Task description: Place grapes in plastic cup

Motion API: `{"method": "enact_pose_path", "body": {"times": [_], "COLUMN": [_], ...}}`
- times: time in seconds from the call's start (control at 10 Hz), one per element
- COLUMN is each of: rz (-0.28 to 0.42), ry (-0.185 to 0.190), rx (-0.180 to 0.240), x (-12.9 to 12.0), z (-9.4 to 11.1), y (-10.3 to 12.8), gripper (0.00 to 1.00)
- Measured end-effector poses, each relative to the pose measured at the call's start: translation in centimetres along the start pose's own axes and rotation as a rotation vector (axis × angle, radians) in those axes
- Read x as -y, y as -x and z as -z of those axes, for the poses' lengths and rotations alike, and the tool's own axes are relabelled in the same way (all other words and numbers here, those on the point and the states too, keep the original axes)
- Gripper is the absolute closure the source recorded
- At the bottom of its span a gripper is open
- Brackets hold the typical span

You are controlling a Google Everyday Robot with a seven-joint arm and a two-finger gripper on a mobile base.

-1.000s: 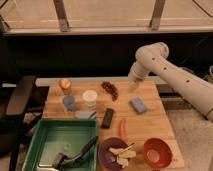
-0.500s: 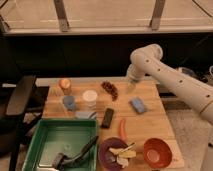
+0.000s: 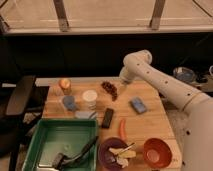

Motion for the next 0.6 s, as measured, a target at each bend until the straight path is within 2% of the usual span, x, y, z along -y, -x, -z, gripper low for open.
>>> {"method": "enact_pose_path", "body": {"times": [0.2,0.4,0.6], "rz": [0.006,-0.014,-0.016], "ry": [0.017,0.045,0.068], "rx": [0.013,0.034,0.057], "x": [0.8,1.7,1.8], "z": [-2.6,-4.8,-7.1], "y": [0.6,0.2,0.3], "gripper": [0.35,0.35,0.35]}}
